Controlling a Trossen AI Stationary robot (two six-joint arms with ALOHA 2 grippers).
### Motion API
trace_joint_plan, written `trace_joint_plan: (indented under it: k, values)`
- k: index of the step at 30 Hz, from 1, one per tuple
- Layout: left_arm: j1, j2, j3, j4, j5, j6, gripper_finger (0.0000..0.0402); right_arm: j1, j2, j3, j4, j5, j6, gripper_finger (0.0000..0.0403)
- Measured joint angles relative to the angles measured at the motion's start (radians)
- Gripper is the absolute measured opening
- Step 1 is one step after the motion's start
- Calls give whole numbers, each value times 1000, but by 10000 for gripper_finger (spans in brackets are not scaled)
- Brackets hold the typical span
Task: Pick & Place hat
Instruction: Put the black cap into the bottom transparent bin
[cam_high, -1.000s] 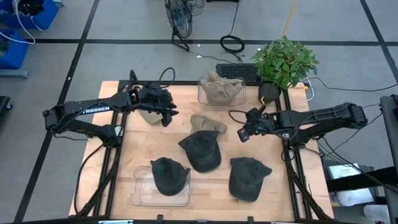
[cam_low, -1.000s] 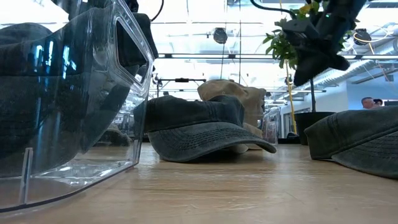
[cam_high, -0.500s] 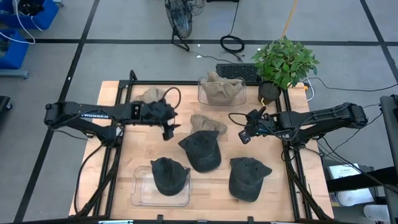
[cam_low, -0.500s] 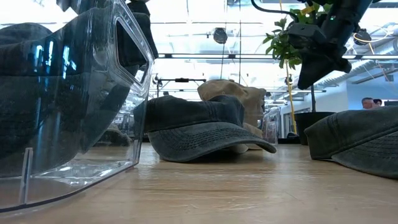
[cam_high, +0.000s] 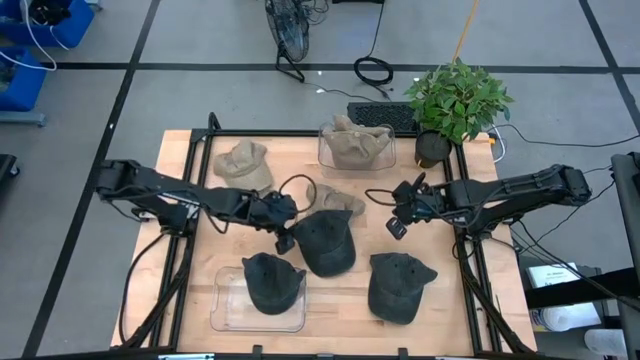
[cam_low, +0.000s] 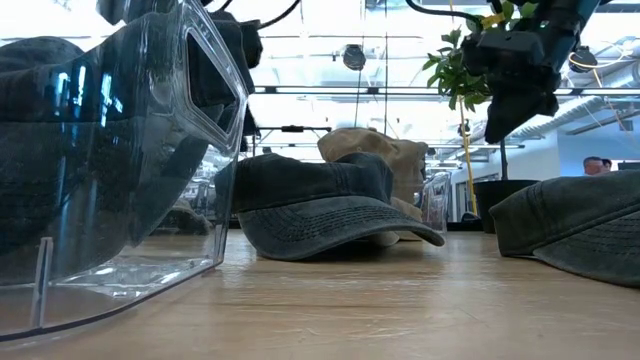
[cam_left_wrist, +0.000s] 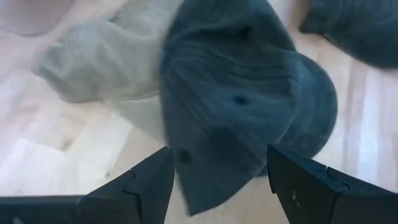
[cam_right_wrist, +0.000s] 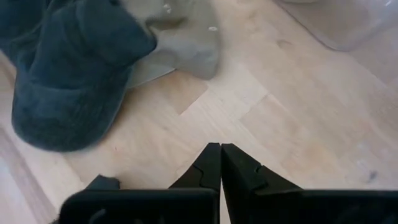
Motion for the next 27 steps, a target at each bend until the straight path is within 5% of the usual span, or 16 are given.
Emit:
trace_joint_plan:
  k: [6, 13, 16, 21, 27]
  values:
    - [24, 84, 9, 2, -19, 15, 251, 21, -2, 0, 15, 0, -18, 1]
    - [27, 154, 9, 80, 99, 63, 239, 45, -2, 0, 43, 0, -21, 1]
    - [6, 162, 9, 87, 105, 92, 185, 53, -1, 0, 60, 0, -21, 1]
    - [-11, 147, 9, 104, 109, 86, 26, 59, -2, 0, 66, 1, -21, 1]
    - [-20, 120, 58, 57, 86, 92, 7, 59, -2, 0, 67, 1, -39, 1]
